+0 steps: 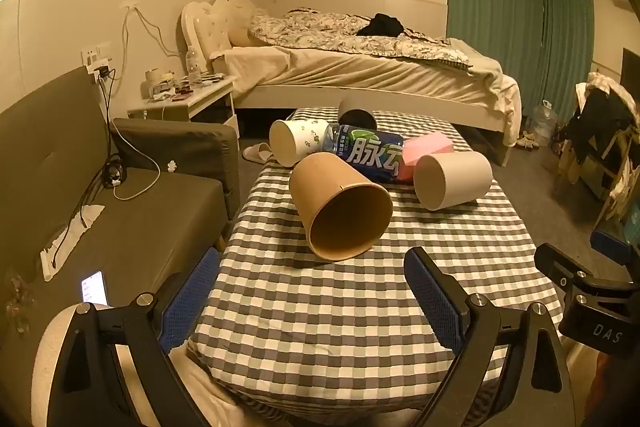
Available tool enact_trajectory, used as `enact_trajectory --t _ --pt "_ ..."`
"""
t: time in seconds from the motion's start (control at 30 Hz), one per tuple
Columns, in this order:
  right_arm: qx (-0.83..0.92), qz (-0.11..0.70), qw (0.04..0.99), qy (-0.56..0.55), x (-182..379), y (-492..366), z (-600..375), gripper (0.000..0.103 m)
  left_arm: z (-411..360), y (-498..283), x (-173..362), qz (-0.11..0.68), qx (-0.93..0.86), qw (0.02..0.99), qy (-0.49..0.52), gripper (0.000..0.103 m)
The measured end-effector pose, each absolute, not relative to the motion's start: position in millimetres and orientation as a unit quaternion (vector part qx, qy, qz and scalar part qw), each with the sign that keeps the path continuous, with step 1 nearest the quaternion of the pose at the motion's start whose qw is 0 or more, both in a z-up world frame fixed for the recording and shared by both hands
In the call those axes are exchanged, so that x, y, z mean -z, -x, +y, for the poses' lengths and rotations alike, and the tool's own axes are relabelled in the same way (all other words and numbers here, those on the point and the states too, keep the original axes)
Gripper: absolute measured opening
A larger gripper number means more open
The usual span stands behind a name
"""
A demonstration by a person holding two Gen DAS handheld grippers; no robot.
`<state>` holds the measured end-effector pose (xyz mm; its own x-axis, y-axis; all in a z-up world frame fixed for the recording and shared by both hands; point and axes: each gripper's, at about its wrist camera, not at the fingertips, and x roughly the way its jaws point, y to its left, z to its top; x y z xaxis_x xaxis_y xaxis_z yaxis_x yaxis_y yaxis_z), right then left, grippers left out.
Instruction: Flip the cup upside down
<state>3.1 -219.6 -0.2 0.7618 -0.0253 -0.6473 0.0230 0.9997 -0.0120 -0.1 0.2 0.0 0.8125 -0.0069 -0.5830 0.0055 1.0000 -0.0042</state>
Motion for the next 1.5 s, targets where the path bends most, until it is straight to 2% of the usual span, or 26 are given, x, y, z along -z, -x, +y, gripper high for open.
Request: enact_trajectory --t 1.5 --pt "0.013 0.347 0.938 0.004 5.8 -4.2 -219.5 0.103 0.0 0.4 0.1 0.306 0.003 0.952 -0.003 0.096"
